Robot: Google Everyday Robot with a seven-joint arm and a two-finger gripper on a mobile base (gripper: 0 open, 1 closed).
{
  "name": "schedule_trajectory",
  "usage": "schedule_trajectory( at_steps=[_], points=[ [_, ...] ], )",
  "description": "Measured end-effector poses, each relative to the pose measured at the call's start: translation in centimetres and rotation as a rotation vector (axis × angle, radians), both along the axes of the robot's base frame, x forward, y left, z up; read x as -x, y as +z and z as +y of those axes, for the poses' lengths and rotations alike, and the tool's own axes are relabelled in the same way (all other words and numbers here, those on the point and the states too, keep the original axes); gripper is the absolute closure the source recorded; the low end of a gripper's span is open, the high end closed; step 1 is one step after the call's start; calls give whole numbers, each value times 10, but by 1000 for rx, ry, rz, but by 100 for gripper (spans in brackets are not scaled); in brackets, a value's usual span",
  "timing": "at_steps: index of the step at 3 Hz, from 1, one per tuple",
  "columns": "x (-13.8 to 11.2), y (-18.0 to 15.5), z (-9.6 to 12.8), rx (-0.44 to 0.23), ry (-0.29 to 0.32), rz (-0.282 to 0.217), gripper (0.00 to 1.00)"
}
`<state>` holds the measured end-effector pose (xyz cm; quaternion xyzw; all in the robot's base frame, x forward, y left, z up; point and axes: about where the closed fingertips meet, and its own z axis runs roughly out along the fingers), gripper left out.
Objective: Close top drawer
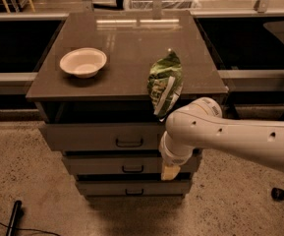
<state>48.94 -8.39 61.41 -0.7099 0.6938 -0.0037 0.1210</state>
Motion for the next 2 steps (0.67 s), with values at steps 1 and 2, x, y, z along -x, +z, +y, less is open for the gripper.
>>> schedule_trajectory(
  at_steps=[1,2],
  points=[
    [-16,1,4,8,25,-23,61],
    [-31,3,1,13,2,-68,53]
  ],
)
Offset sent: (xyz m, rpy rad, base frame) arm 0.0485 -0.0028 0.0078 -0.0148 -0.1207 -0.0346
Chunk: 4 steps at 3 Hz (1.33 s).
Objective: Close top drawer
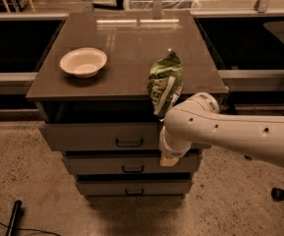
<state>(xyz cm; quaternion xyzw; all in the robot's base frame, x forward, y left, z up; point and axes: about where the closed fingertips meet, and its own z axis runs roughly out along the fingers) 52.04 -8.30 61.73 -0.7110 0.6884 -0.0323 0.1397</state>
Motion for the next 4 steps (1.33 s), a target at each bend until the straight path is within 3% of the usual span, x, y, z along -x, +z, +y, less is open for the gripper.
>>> schedule_trajectory(
  at_steps=[2,3,4],
  points=[
    [0,0,0,0,0,0,6],
    [0,0,0,0,0,0,0],
    [14,14,-3,-46,60,-14,0]
  ],
)
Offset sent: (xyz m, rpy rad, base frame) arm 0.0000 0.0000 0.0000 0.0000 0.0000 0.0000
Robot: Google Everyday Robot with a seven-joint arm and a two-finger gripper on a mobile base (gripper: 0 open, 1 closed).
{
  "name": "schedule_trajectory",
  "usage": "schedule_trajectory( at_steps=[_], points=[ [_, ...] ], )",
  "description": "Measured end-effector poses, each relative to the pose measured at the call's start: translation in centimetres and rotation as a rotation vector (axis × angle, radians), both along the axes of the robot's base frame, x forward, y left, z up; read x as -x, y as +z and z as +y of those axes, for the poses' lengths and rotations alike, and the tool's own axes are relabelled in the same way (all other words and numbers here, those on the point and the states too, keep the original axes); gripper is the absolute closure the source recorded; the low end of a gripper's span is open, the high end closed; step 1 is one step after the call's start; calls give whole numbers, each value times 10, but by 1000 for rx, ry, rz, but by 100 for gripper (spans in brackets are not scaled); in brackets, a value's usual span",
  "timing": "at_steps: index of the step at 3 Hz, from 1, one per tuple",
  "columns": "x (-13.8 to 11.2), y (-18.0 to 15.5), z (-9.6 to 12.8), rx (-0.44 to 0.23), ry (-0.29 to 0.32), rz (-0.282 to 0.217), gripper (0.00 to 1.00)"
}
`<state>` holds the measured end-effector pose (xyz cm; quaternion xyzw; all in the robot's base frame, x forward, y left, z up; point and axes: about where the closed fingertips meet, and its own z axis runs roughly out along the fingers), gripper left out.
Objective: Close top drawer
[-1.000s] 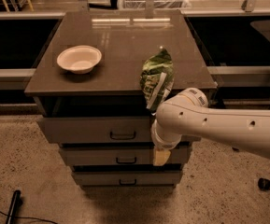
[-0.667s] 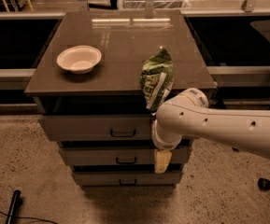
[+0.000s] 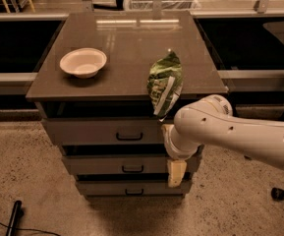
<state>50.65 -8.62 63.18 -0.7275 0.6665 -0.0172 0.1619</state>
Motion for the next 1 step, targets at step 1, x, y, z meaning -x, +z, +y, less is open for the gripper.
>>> schedule_trajectory(
  at_steps=[1],
  points=[
    [-2,-2,0,17,32,-6,0]
  ],
)
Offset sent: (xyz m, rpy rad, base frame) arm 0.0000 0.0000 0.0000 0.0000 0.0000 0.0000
